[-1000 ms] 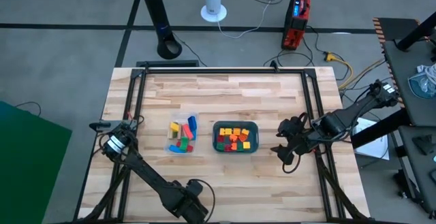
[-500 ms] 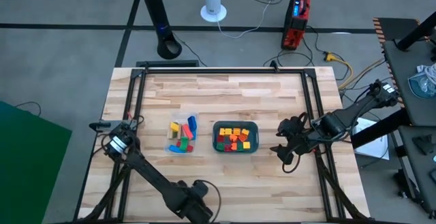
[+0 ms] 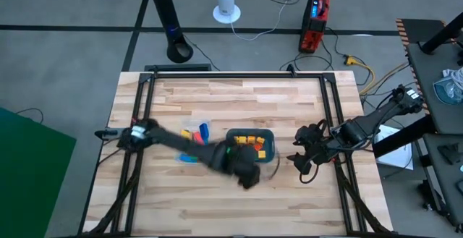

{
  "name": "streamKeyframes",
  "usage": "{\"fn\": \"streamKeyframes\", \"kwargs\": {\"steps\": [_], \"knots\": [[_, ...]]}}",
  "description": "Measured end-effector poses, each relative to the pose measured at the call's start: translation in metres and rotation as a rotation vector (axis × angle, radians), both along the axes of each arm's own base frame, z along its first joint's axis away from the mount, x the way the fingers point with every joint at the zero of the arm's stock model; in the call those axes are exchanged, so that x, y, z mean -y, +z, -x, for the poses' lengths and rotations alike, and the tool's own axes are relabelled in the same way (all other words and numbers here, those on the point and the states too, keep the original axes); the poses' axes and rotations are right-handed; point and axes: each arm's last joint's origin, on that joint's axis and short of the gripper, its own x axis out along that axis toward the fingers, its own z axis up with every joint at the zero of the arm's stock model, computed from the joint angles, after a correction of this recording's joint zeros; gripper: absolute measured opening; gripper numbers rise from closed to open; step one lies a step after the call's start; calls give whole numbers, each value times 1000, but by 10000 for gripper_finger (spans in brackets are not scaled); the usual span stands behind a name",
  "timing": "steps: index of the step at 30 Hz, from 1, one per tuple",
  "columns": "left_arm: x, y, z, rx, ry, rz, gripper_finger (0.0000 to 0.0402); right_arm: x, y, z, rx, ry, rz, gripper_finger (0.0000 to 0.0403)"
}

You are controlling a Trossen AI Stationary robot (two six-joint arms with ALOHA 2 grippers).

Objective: Sort blocks by size
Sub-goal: Put the orange square game piece into the blue bin, then return to Home Position

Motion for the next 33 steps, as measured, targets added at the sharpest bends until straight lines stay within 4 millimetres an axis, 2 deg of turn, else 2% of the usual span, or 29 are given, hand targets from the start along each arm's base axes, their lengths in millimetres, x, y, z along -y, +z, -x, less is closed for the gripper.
{"fn": "streamKeyframes", "kwargs": {"steps": [4,9,14,21,23,26,31,33], "knots": [[-46,-20,-12,-77,-35,-12,130,0,0,0,-1,-12,-17,309],[-72,-36,-15,-126,-74,76,133,-1,0,0,-2,-14,-23,319],[-82,-40,-13,-148,-66,72,170,0,0,0,3,-33,-27,331],[-83,-29,-8,-149,-143,40,203,1,1,0,22,-78,-25,328],[-84,-17,-2,-140,-154,25,204,1,1,-1,34,-67,-5,324],[-83,19,14,-70,-152,-38,205,0,3,-3,55,-41,11,316],[-88,82,64,54,-150,-72,205,-1,7,-4,71,-132,-109,303],[-89,104,86,136,-151,-84,205,-2,11,-8,145,-170,-112,299]]}}
